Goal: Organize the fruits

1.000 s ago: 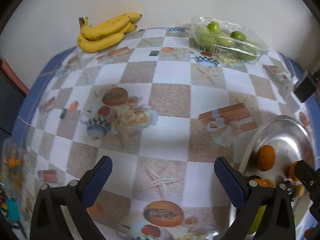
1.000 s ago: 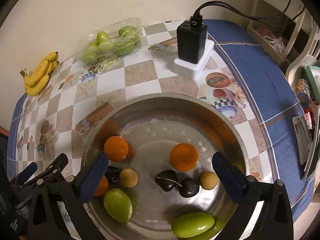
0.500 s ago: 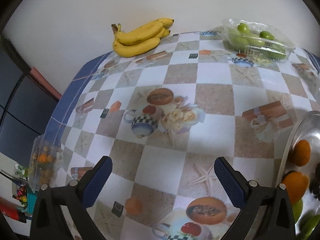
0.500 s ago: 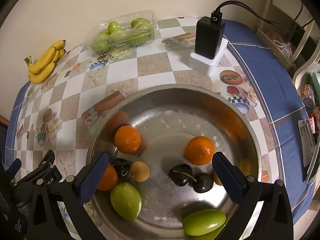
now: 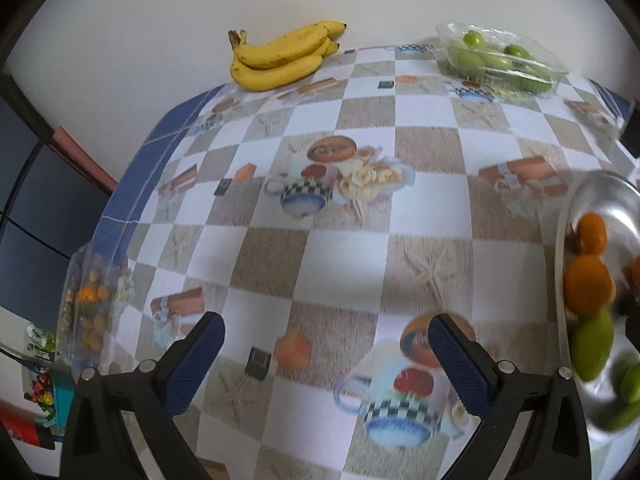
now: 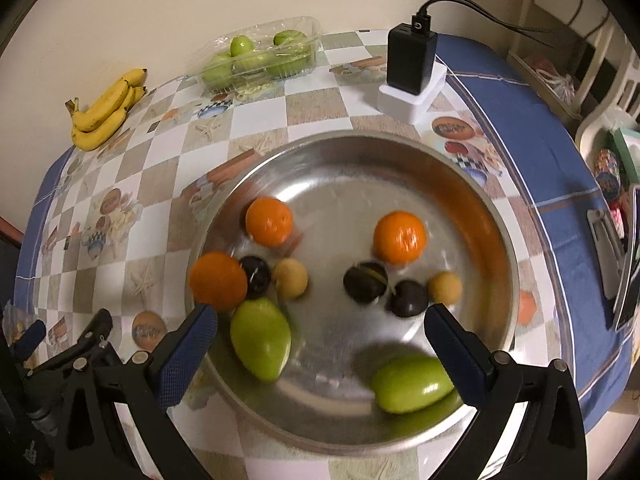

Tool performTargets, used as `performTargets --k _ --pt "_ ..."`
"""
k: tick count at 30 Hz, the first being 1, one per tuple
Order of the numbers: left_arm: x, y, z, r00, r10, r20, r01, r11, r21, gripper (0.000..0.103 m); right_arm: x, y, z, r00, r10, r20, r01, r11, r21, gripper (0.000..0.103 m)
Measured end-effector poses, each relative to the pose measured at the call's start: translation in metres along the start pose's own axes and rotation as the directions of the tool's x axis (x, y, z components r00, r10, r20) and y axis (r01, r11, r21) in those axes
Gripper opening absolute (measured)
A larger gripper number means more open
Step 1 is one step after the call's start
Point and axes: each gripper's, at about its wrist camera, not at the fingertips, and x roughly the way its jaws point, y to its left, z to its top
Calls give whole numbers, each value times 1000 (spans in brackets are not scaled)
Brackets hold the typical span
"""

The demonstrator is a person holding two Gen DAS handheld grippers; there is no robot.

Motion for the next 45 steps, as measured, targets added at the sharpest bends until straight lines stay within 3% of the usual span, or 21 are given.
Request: performTargets --k 13,22,36,45 --pt "-18 15 -36 999 -30 -20 30 999 40 103 -24 2 -38 1000 13 -3 -13 1000 13 103" --pt "-41 25 -42 999 -39 30 38 999 31 103 -37 6 -55 1000 5 8 -5 1000 -16 103" --pt "-64 37 -47 992 -84 95 84 996 11 103 -55 5 -62 998 -10 62 10 1000 -10 103" --pt "-59 43 -46 990 -123 76 125 992 -22 103 -52 3 -62 999 -1 48 0 1000 10 103"
